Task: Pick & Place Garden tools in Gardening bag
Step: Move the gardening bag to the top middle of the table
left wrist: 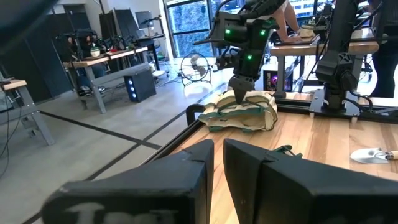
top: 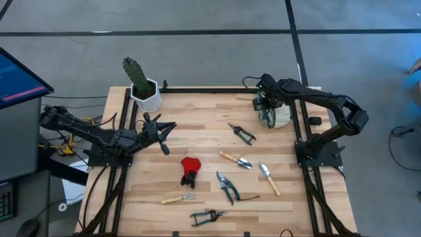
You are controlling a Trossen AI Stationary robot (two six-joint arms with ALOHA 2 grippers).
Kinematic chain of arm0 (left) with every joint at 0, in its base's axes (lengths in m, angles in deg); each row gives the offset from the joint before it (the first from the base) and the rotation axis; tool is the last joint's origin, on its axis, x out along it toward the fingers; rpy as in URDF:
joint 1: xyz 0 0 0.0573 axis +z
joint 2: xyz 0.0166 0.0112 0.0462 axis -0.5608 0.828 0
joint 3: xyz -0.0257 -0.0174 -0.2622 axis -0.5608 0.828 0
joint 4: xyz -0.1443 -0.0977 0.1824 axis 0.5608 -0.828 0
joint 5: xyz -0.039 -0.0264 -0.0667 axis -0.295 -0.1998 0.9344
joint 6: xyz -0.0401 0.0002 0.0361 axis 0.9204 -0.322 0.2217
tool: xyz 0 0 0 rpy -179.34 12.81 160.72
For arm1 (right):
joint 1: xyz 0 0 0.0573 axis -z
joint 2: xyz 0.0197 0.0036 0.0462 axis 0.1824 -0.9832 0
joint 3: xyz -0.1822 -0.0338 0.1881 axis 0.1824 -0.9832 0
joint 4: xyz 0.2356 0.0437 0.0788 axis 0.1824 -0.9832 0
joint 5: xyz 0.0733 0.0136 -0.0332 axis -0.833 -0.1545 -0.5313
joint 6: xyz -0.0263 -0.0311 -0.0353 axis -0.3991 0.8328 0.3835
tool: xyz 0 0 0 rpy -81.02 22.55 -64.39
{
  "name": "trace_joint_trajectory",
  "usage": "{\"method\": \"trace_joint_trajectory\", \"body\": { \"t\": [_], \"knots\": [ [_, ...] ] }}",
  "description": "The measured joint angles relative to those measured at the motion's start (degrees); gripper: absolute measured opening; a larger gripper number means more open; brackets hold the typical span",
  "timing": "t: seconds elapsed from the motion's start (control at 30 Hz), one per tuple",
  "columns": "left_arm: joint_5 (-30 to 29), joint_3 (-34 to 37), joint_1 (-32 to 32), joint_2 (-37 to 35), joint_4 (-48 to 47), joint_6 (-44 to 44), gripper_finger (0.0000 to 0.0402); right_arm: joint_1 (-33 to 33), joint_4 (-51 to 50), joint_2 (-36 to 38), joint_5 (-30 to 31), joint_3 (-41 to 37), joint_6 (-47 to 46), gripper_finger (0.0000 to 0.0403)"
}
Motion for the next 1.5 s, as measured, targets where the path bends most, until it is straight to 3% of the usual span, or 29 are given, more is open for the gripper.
{"method": "trace_joint_trajectory", "body": {
  "t": [0.73,1.07,1.5],
  "knots": [
    [0.27,0.0,0.0,0.02,0.0,0.0,0.0025,0.14,0.03,0.02,0.46,-2.69,0.2,0.0095],
    [0.22,0.0,0.0,0.0,0.0,0.0,0.0025,0.14,2.16,0.02,0.48,-2.69,2.12,0.0009],
    [-0.02,0.0,0.0,0.02,0.0,0.0,0.0025,-1.35,1.97,0.04,0.45,-2.69,4.67,0.0003]
  ]
}}
